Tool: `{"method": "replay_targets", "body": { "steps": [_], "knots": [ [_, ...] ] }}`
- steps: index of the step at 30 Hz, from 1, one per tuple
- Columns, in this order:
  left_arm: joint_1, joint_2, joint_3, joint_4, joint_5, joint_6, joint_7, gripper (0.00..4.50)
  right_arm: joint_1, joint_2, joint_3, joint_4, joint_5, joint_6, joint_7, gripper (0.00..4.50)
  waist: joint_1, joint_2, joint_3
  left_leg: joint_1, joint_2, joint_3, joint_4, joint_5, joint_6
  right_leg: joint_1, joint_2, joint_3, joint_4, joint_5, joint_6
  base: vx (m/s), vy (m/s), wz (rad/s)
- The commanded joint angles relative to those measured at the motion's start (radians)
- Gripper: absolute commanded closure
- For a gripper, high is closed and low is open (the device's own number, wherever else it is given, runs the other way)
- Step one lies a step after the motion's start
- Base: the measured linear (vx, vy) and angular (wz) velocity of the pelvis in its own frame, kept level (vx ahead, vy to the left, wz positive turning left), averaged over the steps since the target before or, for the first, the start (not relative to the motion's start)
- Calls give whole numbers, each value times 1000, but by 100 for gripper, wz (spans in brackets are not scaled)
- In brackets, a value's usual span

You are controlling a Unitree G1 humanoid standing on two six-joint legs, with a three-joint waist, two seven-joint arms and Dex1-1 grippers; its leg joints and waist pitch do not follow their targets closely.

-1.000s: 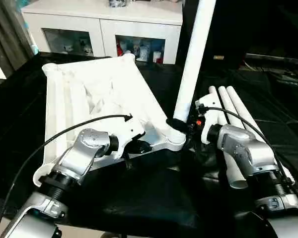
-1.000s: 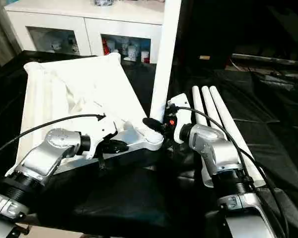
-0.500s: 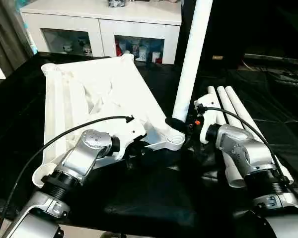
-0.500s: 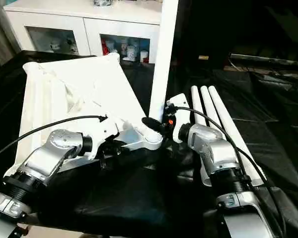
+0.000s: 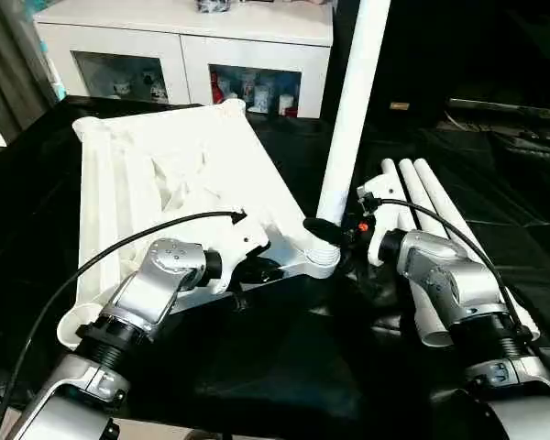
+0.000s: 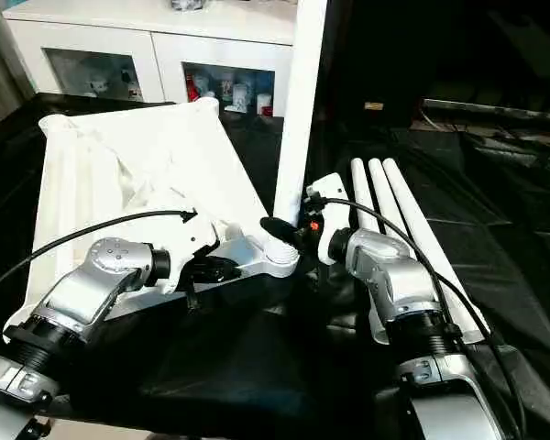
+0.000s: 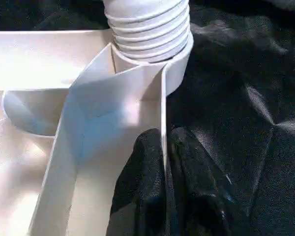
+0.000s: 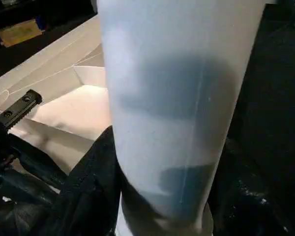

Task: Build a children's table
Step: Insert table leg to table base

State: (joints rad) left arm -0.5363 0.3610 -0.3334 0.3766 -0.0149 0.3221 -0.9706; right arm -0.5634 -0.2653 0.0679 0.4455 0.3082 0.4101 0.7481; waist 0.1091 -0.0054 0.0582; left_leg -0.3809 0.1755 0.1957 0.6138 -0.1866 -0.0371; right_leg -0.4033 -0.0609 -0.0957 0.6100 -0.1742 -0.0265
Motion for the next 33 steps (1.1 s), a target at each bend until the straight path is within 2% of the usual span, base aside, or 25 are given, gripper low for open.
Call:
{"method": "replay_targets", "body": {
  "steps": [1, 4, 5, 9, 22, 28, 33],
  "knots": [
    [5, 9, -20, -6, 17, 2, -12, 408, -16, 1, -7, 18, -9, -6, 0, 259, -2, -8, -70, 24, 68, -33, -77, -163, 14, 49, -109, 69, -79, -287, -162, 0, 0, 0],
    [6, 10, -18, -7, 15, 7, -11, 408, -16, 1, -7, 16, -10, -5, 1, 259, -2, -6, -69, 24, 68, -33, -77, -168, 12, 48, -110, 69, -81, -300, -159, 0, 0, 0],
    [6, 10, -17, -7, 14, 8, -11, 425, -16, 1, -7, 16, -11, -5, 1, 259, -3, -8, -70, 25, 68, -33, -78, -169, 11, 48, -109, 68, -81, -300, -159, 0, 0, 0],
    [7, 9, -11, -11, 5, 20, -16, 448, -15, 2, -8, 15, -11, -4, 1, 259, -3, -7, -71, 24, 69, -34, -78, -164, 11, 48, -109, 69, -78, -281, -164, 0, 0, 0],
    [13, 2, 14, -27, -25, 24, -32, 450, -19, 8, -8, 23, -14, -5, 0, 259, -5, -10, -69, 22, 68, -33, -77, -159, 16, 49, -110, 69, -77, -279, -168, 0, 0, 0],
    [16, -5, 25, -34, -33, 30, -22, 450, -17, 24, -8, 34, -15, -16, -8, 259, -10, -10, -68, 23, 68, -34, -78, -175, 12, 49, -111, 68, -82, -311, -163, 0, 0, 0],
    [11, -11, 33, -28, -37, 30, -9, 450, 24, 42, -51, 57, 8, -38, -34, 259, -14, -10, -67, 23, 68, -34, -79, -176, 14, 47, -111, 69, -83, -315, -159, 0, 0, 0]
  ]
}}
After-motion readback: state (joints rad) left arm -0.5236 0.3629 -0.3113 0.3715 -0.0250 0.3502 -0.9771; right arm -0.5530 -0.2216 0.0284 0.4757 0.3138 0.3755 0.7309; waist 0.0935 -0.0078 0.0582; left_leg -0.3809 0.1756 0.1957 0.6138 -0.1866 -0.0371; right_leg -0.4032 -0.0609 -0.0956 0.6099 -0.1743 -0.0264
